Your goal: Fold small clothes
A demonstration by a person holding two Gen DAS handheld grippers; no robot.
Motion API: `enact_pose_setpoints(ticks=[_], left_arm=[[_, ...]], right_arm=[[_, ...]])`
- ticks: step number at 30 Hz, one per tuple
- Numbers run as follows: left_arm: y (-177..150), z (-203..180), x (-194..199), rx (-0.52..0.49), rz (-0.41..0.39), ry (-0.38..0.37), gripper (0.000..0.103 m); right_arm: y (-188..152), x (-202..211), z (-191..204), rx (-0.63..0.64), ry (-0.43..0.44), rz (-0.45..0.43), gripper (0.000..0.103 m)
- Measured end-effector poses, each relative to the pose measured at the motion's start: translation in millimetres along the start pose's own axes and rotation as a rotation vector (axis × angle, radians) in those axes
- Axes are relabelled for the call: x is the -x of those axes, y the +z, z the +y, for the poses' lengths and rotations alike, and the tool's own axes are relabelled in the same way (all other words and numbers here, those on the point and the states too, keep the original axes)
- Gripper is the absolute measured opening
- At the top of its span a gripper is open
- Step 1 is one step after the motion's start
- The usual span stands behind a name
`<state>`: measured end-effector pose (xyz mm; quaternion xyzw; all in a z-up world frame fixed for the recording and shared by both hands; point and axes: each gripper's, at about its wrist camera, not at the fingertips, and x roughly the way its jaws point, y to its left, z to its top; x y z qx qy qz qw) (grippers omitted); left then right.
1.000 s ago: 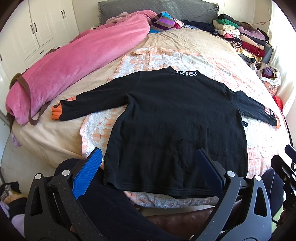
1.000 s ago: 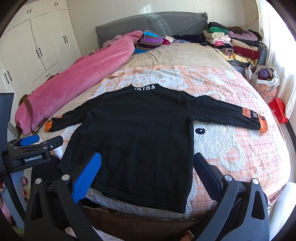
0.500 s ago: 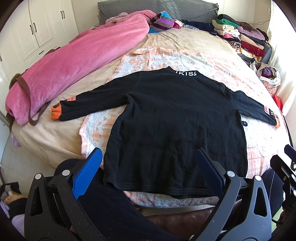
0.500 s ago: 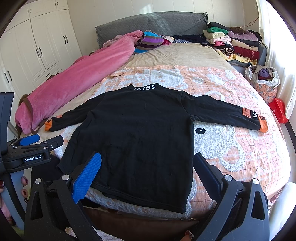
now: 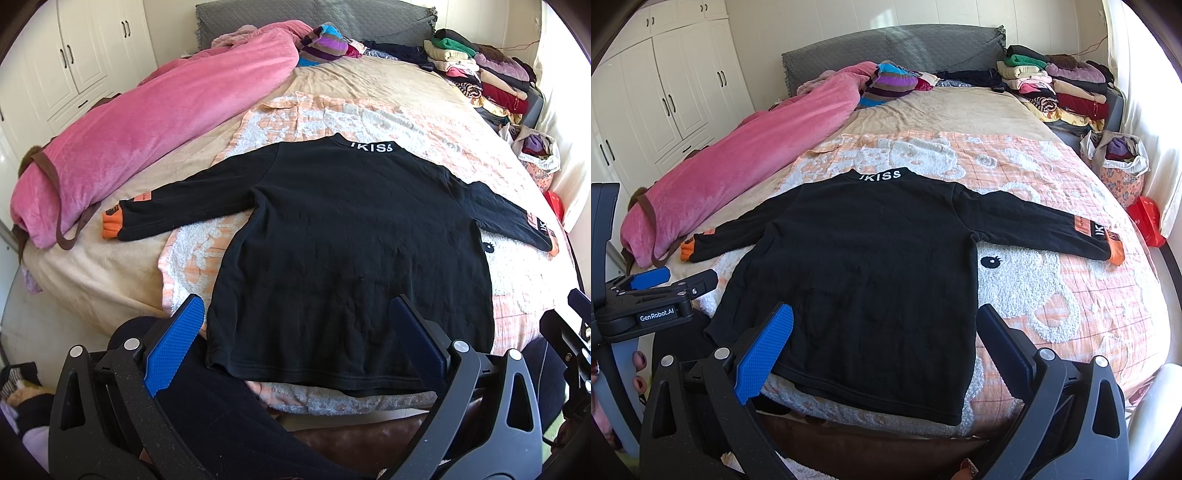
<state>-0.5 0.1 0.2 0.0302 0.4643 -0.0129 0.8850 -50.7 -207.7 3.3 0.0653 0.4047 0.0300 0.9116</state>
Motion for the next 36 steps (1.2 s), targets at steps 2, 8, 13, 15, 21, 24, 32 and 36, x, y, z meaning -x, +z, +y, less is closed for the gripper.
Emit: enact_pose_setpoints(ticks=[2, 8, 13, 15, 21, 24, 32, 36], left_arm=[[0, 0, 0, 0.000, 0.001, -0.001, 0.094], [14, -3, 9, -0.003, 0.003, -0.002, 0.094], [25, -19, 0, -0.019, 0.004, -0.006, 0.094], [22, -16, -13, -0.020, -0.001, -0.007, 0.094], [46, -19, -35, -0.015, -0.010, 0.003, 0.094], [56, -21, -45, -0.021, -0.009, 0.008, 0.094], [81, -29, -69, -0.027, 0.000, 0.007, 0.094], [92, -31, -80, -0.024, -0.002, 0.007, 0.094]], right_arm=[[1, -1, -1, -0.002, 0.000, 0.001, 0.099], [3, -2, -1, -0.004, -0.001, -0.005, 0.099], [23, -8, -11, -0.011, -0.019, -0.025, 0.099], [30, -11, -14, -0.009, -0.027, -0.029, 0.099], [49, -29, -20, -0.006, -0.048, -0.045, 0.099], [56, -40, -24, 0.001, -0.055, -0.042, 0.099], [75, -72, -36, -0.003, -0.068, -0.019, 0.099], [81, -84, -39, -0.007, -0.070, -0.027, 0.099]])
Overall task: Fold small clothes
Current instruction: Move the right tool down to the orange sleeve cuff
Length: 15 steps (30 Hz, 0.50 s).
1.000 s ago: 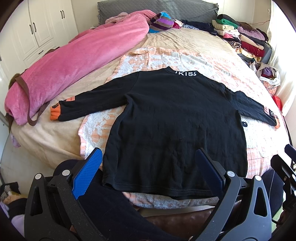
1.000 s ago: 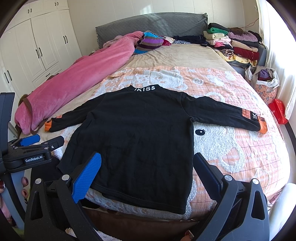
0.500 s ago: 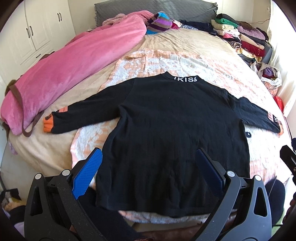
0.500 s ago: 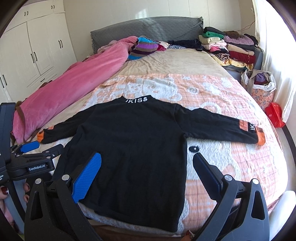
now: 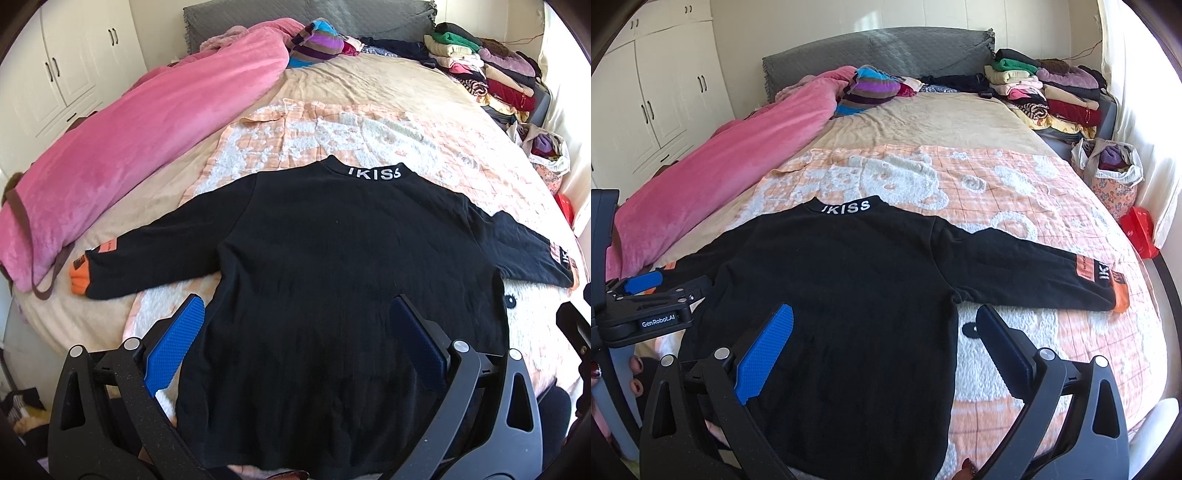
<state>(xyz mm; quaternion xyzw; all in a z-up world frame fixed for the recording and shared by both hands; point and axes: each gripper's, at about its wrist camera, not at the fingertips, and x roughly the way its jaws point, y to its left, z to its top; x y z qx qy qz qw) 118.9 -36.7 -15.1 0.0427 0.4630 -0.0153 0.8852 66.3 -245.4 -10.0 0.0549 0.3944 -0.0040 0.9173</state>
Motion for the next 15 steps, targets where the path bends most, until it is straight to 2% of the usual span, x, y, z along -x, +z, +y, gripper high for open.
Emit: enact_pose_setpoints(ticks=[6, 15], left_arm=[[13, 0, -22, 0.022, 0.007, -0.005, 0.094], [22, -7, -61, -0.001, 0.055, -0.008, 0.094]], right_arm=[[4, -23, -3, -0.002, -0.011, 0.025, 0.099], [10, -58, -17, -0.022, -0.035, 0.052, 0.099]])
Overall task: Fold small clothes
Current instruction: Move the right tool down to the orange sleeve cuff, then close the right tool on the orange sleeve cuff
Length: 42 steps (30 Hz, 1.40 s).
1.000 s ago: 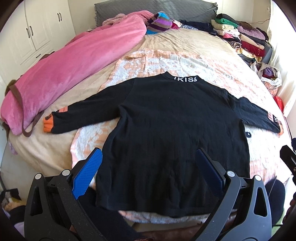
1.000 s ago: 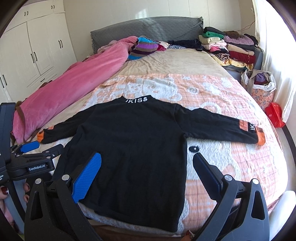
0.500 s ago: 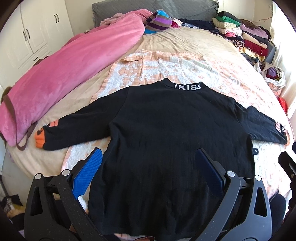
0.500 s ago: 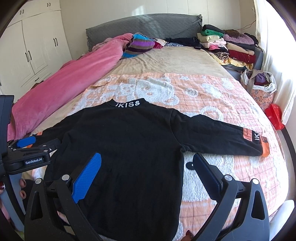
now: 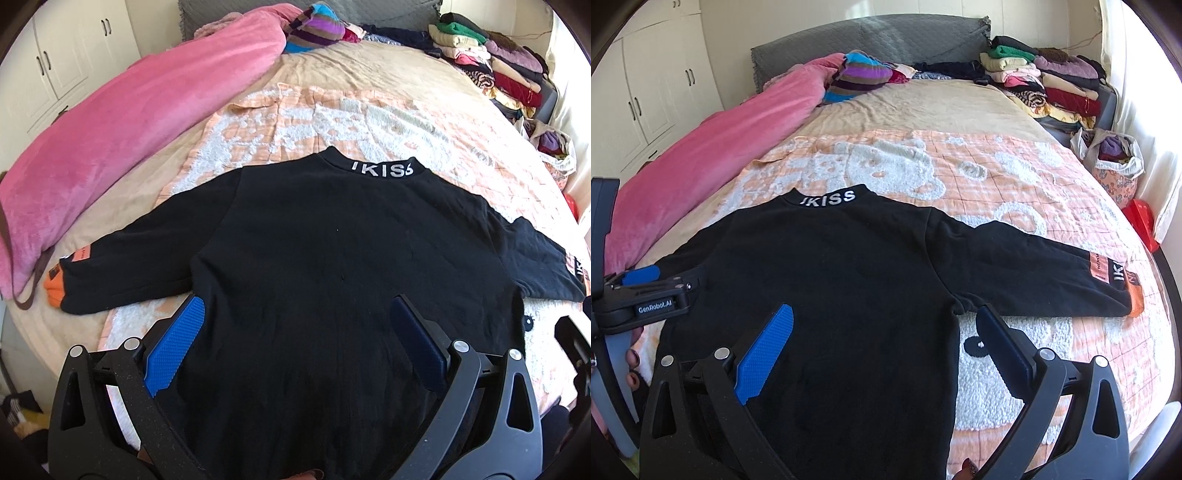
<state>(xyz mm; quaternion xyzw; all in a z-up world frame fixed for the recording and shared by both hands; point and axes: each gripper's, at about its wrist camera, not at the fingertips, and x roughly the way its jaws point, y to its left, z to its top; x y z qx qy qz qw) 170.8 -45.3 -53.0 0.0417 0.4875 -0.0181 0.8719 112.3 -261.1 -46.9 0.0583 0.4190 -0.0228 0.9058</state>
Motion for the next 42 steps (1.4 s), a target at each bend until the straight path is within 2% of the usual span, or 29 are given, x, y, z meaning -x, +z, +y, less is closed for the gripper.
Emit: enact_pose_setpoints(ticks=[6, 19, 24, 27, 33, 38, 42], left_arm=[[10, -8, -25, -0.021, 0.030, -0.010, 0.094], [46, -16, -60, -0.020, 0.038, -0.032, 0.094], [51, -15, -74, -0.008, 0.040, -0.045, 0.094], [49, -13, -82, -0.008, 0.043, -0.069, 0.094], [42, -14, -92, -0.041, 0.024, -0.059, 0.094], [40, -14, -97, -0.046, 0.025, -0.062, 0.094], [39, -16, -102, -0.061, 0.027, -0.055, 0.094]], right_arm=[[11, -19, -33, -0.058, -0.055, -0.002, 0.099], [25, -31, -166, -0.267, -0.247, -0.019, 0.099], [20, -34, -230, -0.354, -0.325, -0.024, 0.099], [14, -39, -268, -0.415, -0.358, -0.001, 0.099], [-7, -47, -327, -0.484, -0.448, 0.056, 0.099], [-17, -60, -348, -0.510, -0.437, 0.104, 0.099], [-20, -80, -354, -0.538, -0.339, 0.136, 0.099]])
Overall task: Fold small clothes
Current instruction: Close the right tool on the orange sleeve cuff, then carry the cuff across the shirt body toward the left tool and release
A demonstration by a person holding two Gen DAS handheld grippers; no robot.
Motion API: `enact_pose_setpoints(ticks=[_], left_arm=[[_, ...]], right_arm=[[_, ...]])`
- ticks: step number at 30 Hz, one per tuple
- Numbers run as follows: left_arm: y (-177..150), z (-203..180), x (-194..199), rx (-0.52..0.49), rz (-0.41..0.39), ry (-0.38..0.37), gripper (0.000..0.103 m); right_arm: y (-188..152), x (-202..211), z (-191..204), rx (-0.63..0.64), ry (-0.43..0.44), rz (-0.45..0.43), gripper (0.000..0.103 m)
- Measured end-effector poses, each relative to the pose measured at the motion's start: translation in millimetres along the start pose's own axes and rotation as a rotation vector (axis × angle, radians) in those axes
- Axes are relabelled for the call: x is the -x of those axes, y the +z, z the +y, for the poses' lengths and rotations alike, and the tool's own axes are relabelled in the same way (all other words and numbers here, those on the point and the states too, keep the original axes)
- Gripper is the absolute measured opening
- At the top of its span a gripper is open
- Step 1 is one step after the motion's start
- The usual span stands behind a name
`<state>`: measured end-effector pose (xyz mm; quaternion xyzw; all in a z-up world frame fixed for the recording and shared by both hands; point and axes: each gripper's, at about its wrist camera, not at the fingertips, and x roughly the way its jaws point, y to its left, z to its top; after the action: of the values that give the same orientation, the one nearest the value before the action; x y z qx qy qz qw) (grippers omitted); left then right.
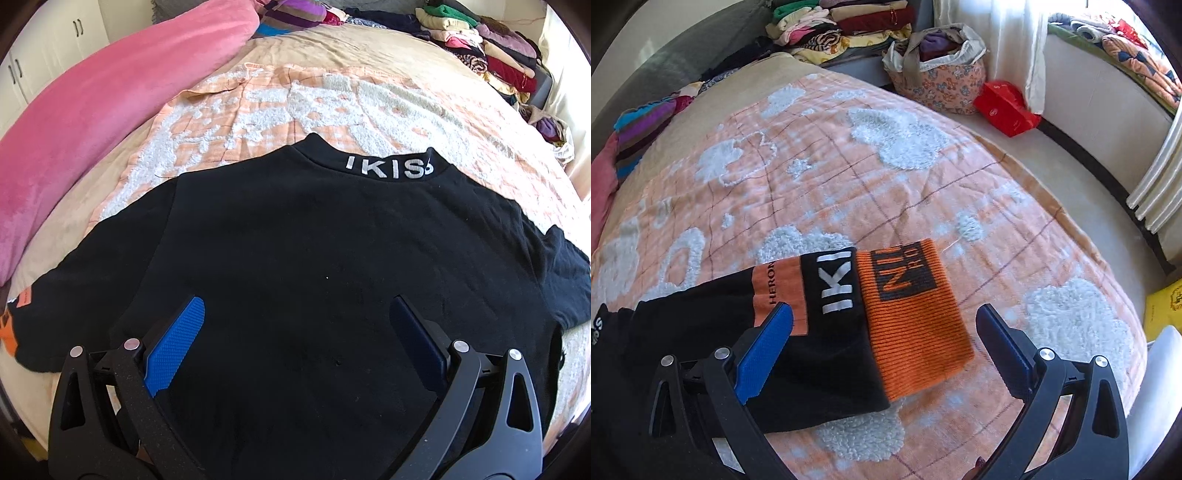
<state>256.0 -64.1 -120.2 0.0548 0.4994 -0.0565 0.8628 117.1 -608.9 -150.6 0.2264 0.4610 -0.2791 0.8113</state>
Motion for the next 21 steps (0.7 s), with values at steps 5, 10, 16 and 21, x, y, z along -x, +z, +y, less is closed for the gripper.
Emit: enact_pose_setpoints(ticks=[5, 10, 16, 21], left_arm=[[-3, -3, -6, -0.013, -0.011, -0.005, 0.094], [-5, -4, -13, -0.027, -0.004, -0.005, 0.094], [-5, -4, -13, -0.017, -0.010, -0.040, 0.094], [-3, -4, -7, -0.019, -0.018, -0.050, 0.094]], right_arm=[[-4, -11, -2, -0.023, 0.016, 0.012, 0.099], [-4, 0, 1, 0.007, 0.033, -0.023, 0.051], [-3, 32, 19, 0.082, 0.101, -0.100, 0.015], [-4, 71, 44, 0.065, 0.269, -0.151, 0.014]])
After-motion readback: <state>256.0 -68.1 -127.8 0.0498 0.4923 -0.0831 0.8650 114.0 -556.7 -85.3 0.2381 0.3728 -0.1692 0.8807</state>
